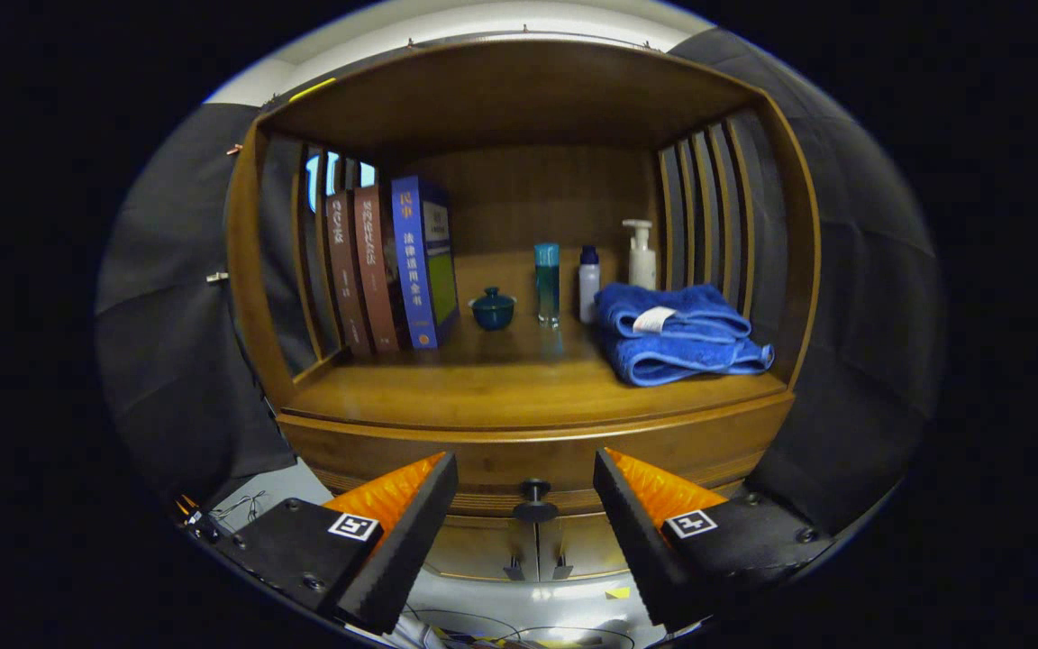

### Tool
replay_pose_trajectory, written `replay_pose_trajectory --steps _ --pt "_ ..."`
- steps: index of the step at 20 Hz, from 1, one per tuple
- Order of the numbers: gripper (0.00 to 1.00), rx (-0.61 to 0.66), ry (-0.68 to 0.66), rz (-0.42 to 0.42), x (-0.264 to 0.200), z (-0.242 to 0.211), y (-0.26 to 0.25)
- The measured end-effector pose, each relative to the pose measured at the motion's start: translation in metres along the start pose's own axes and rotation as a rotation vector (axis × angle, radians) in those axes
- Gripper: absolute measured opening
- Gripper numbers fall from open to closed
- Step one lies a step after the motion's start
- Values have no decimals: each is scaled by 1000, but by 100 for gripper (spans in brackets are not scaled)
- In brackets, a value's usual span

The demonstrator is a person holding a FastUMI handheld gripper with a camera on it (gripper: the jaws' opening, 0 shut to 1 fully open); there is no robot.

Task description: Pull open the drawer, take out the items inside it, and place them on the countertop above the cabinet.

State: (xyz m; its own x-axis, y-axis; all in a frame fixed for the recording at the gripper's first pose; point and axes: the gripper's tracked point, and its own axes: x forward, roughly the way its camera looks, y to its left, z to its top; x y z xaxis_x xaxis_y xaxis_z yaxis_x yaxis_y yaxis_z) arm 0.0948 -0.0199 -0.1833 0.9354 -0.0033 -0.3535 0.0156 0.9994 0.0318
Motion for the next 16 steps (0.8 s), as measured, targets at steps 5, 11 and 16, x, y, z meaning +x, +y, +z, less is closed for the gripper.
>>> replay_pose_trajectory --steps 5,11,16 --pt "100 14 103 -2 40 -40 -6" --pt "97 36 188 -7 66 -74 -12" --pt "64 13 219 -1 67 -84 -9"
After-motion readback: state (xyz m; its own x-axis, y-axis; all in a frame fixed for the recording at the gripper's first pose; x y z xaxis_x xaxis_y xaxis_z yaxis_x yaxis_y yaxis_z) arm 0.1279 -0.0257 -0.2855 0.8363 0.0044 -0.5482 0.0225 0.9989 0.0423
